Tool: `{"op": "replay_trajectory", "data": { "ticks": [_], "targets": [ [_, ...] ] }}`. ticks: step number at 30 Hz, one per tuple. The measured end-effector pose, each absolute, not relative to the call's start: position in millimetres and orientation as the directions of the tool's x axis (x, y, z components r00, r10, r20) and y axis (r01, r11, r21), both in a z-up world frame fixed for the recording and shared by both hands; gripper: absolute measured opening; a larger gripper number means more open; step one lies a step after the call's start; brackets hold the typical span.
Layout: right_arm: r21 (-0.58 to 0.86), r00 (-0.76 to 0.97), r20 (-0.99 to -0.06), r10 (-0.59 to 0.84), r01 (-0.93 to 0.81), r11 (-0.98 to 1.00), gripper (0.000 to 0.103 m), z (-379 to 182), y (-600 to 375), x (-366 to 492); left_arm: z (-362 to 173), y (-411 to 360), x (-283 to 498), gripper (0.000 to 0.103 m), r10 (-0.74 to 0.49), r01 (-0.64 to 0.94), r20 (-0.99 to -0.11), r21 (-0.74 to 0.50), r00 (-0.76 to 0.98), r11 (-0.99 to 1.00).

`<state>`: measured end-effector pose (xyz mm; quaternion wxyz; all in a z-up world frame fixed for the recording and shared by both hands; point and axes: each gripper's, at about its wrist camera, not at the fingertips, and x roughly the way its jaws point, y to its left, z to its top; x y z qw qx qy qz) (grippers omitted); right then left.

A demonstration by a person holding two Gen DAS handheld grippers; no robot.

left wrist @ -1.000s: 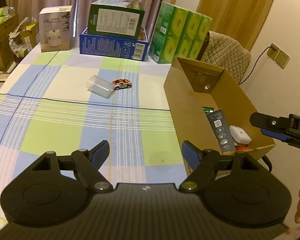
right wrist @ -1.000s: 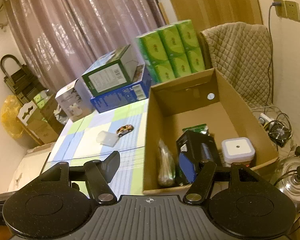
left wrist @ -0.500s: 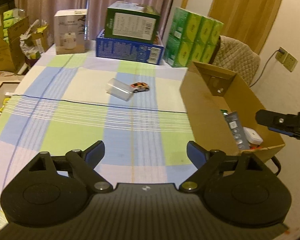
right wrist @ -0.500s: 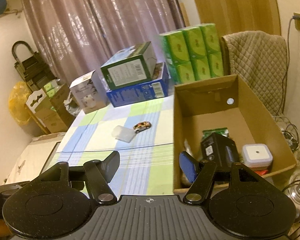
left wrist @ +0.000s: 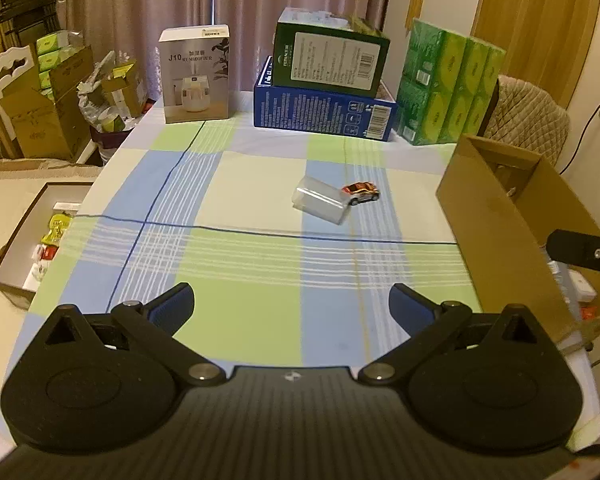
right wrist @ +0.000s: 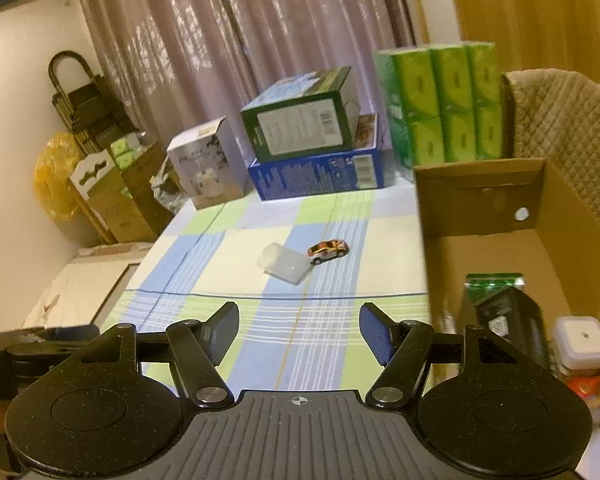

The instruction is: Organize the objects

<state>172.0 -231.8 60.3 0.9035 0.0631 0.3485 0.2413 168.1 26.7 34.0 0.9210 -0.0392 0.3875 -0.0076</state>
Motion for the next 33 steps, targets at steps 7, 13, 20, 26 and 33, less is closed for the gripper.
{"op": "replay_trajectory", "data": {
  "ticks": [7, 13, 20, 26, 33],
  "targets": [
    [0.28, 0.609, -0.632, 0.48, -0.399, 0.873, 0.064, 24.9, -200.0, 218.0, -3.4, 36.2, 222.3, 0.102, -0.082, 0.062, -0.743, -0.055, 0.664, 0.997],
    [0.305, 0.616, -0.642, 0.457, -0.342, 0.889, 0.064, -9.8, -181.0, 265.1, -32.2, 43.8, 270.5, 0.102, -0.115, 0.108, -0.744, -0.058, 0.658, 0.992],
    [0.33, 0.628, -0.648, 0.431, -0.279, 0.902, 0.064, -45.6, -173.3, 317.9, -56.2, 41.4, 322.0, 0.102, -0.134, 0.141, -0.722, -0.051, 0.678, 0.989],
    [0.332, 0.633, -0.659, 0.406, -0.239, 0.912, 0.064, -68.0, -175.7, 346.7, -81.2, 25.5, 355.1, 0.102, -0.154, 0.244, -0.73, 0.018, 0.666, 0.97],
    [0.306, 0.638, -0.669, 0.381, -0.23, 0.924, 0.064, -82.0, -174.1, 361.0, -90.1, 11.0, 384.9, 0.102, -0.201, 0.31, -0.713, 0.024, 0.672, 0.951]
  ]
}}
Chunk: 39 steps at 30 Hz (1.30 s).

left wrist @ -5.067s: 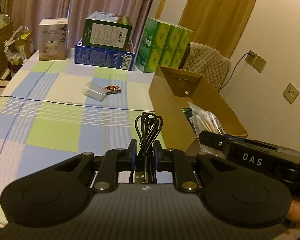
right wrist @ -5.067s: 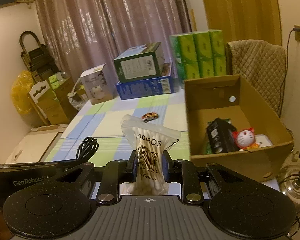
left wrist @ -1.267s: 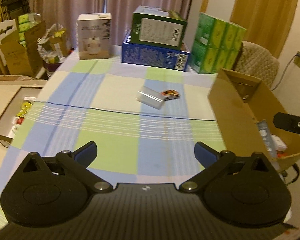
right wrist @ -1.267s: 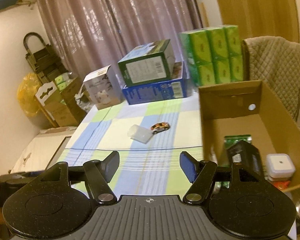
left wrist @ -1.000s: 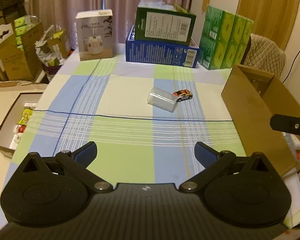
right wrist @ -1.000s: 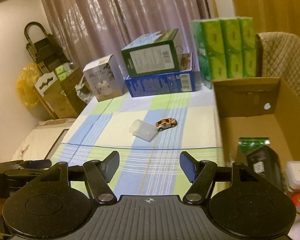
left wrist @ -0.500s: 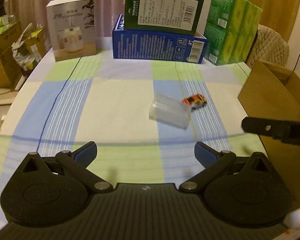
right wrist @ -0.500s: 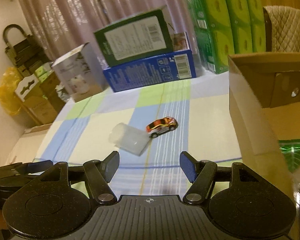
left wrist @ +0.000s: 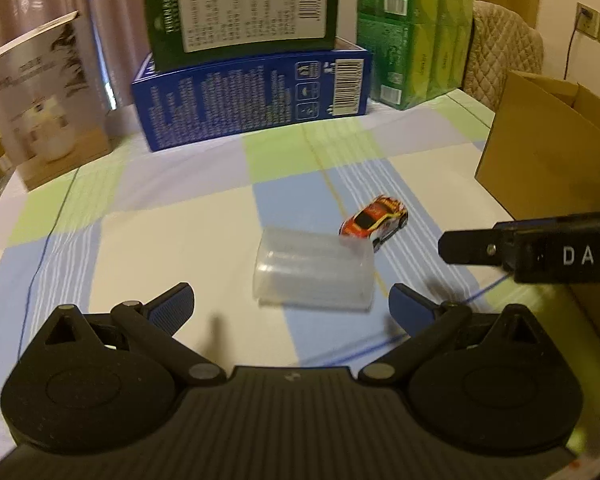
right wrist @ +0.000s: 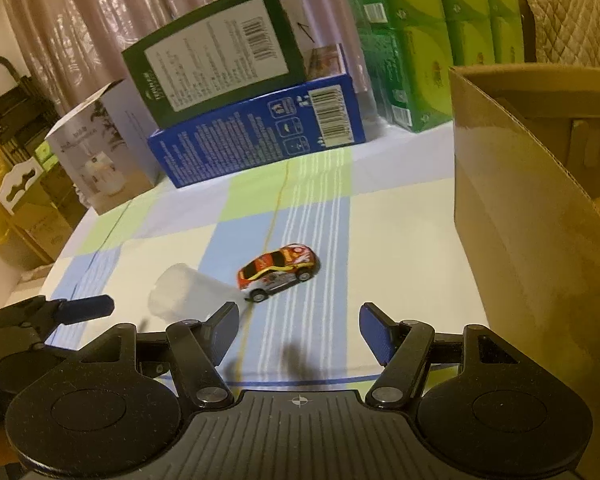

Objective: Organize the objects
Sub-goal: 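Grasp the clear plastic cup with the left gripper while the right gripper approaches the toy car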

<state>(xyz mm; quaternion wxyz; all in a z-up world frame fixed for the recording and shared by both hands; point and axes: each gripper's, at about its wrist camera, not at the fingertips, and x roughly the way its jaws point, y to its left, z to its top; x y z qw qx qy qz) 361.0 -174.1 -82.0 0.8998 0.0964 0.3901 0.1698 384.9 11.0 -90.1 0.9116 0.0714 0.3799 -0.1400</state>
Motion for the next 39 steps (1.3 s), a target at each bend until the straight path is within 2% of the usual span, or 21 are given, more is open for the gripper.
{"op": "replay_trajectory", "data": {
  "ticks": [5, 11, 14, 15, 16, 20, 26, 31, 39],
  "targets": [
    [0.295, 0.659, -0.662, 0.357, -0.21, 0.932, 0.064, -81.5, -178.5, 367.7, -95.9, 5.1, 398.4, 0.101, -0.229, 0.331, -0.711, 0.005, 0.665, 0.944],
    [0.295, 0.656, -0.666, 0.356, -0.206, 0.933, 0.065, -83.6, -178.3, 370.9, -100.7, 2.0, 404.0, 0.091, -0.224, 0.338, -0.71, 0.021, 0.667, 0.941],
    [0.293, 0.653, -0.664, 0.364, -0.222, 0.93, 0.065, -83.6, -175.9, 371.1, -101.1, 2.5, 405.8, 0.084, -0.23, 0.343, -0.706, 0.019, 0.67, 0.939],
    [0.29, 0.653, -0.663, 0.366, -0.226, 0.93, 0.065, -83.5, -175.6, 371.6, -101.2, 2.7, 406.3, 0.074, -0.233, 0.346, -0.708, 0.017, 0.667, 0.938],
    [0.288, 0.656, -0.662, 0.364, -0.226, 0.93, 0.065, -83.5, -175.9, 371.9, -100.5, 3.1, 406.3, 0.069, -0.236, 0.351, -0.712, 0.015, 0.661, 0.936],
    [0.288, 0.653, -0.662, 0.367, -0.23, 0.93, 0.065, -85.8, -174.6, 373.9, -94.6, 14.2, 403.0, 0.069, -0.22, 0.321, -0.72, 0.004, 0.658, 0.947],
    [0.219, 0.642, -0.663, 0.385, -0.325, 0.92, 0.066, -88.7, -154.3, 379.0, -90.4, 50.8, 395.7, 0.069, -0.151, 0.181, -0.723, -0.037, 0.674, 0.983],
    [0.136, 0.64, -0.65, 0.411, -0.434, 0.891, 0.073, -92.8, -132.9, 385.3, -83.1, 73.0, 389.1, 0.069, -0.101, 0.102, -0.704, -0.041, 0.703, 0.994],
    [0.071, 0.637, -0.657, 0.402, -0.479, 0.875, 0.075, -116.2, -121.3, 394.0, -81.1, 72.1, 392.5, 0.069, -0.125, 0.102, -0.696, -0.074, 0.707, 0.992]
  ]
}}
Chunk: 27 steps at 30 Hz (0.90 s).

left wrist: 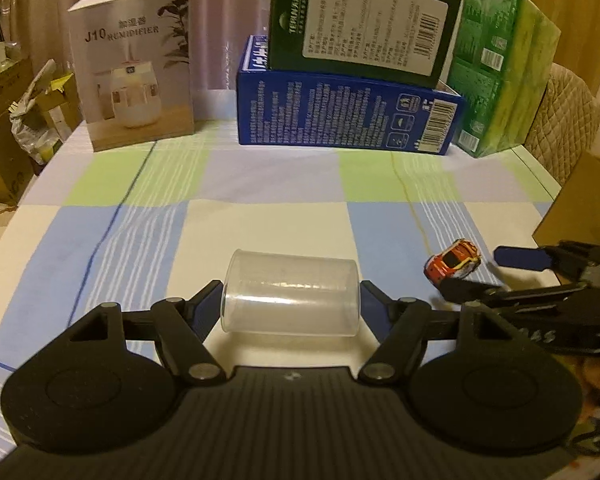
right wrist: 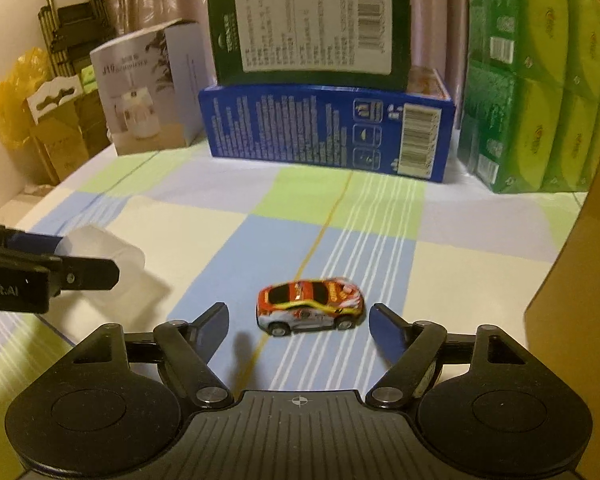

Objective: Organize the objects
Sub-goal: 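Grasp the clear plastic cup with the left gripper while the right gripper approaches the toy car, then grasp the red-and-white toy race car with the right gripper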

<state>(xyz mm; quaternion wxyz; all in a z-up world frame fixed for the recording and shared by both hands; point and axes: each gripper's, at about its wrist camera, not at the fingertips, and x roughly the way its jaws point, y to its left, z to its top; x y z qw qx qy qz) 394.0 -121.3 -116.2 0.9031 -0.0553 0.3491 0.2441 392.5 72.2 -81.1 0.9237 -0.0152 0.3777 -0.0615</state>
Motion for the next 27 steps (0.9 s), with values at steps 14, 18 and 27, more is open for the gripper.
{"op": "replay_trajectory", "data": {
  "ticks": [14, 18, 27],
  "targets": [
    [0.005, 0.693, -0.608, 0.386, -0.483, 0.875, 0.074, -133.3, -115.6, 401.1, -78.8, 67.5, 393.2, 0.069, -0.144, 0.092, -0.694, -0.112, 0.705, 0.989],
    [-0.005, 0.679, -0.618, 0.395, -0.506, 0.862, 0.064, -130.8, -112.0, 394.5, -78.8, 64.7, 392.1, 0.069, -0.145, 0.095, -0.695, -0.11, 0.704, 0.989],
    [-0.005, 0.666, -0.649, 0.369, -0.489, 0.872, 0.063, -118.8, -118.4, 366.3, -73.3, 59.9, 383.0, 0.069, -0.143, 0.102, -0.695, -0.1, 0.704, 0.99]
  ]
}}
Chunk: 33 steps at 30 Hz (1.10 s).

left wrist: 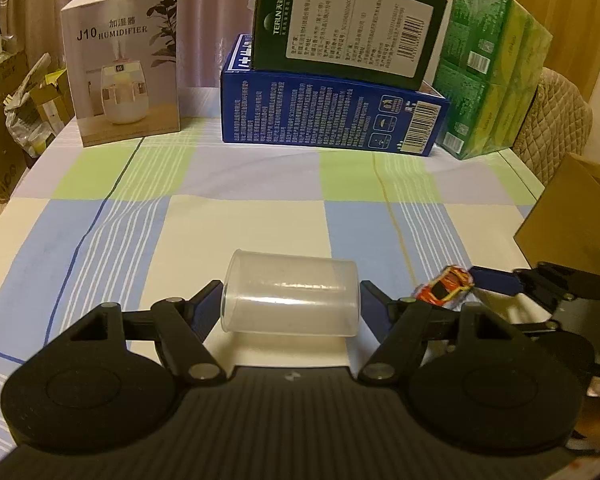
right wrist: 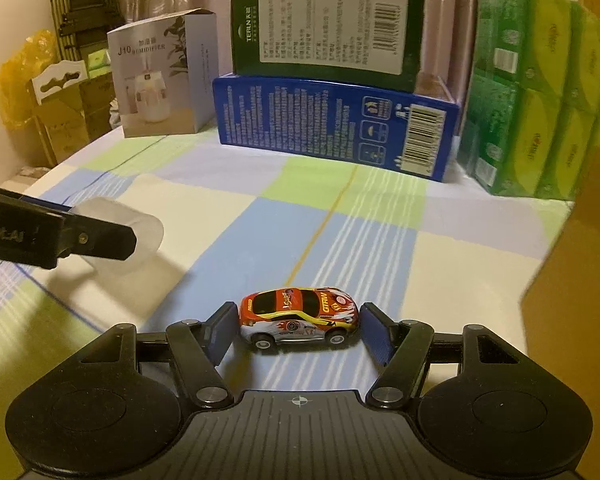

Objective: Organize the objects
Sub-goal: 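Grasp the red-and-white toy race car with the right gripper, then carry the plastic cup and toy car over the cardboard box with both grippers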

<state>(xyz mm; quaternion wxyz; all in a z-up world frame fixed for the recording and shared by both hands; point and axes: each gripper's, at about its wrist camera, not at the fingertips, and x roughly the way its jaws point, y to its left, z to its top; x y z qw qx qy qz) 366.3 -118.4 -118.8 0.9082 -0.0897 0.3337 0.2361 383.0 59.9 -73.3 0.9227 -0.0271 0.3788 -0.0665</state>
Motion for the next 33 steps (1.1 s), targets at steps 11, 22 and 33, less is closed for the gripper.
{"op": "replay_trajectory", "data": {
  "ticks": [11, 22, 33],
  "targets": [
    [0.079, 0.688, -0.622, 0.374, -0.42, 0.904, 0.063, -62.5, -144.6, 298.8, -45.5, 52.6, 321.2, 0.069, -0.146, 0.085, -0.692, -0.122, 0.707, 0.989],
    [0.14, 0.678, -0.594, 0.432, -0.442, 0.886, 0.063, -22.6, -173.2, 201.5, -11.3, 44.0, 231.5, 0.069, -0.106, 0.017, -0.703, -0.132, 0.703, 0.991],
    [0.166, 0.712, -0.572, 0.408, -0.387, 0.907, 0.063, 27.9, -220.4, 138.4, 39.9, 11.0, 168.5, 0.069, -0.122, 0.045, -0.67, -0.131, 0.732, 0.99]
  ]
}}
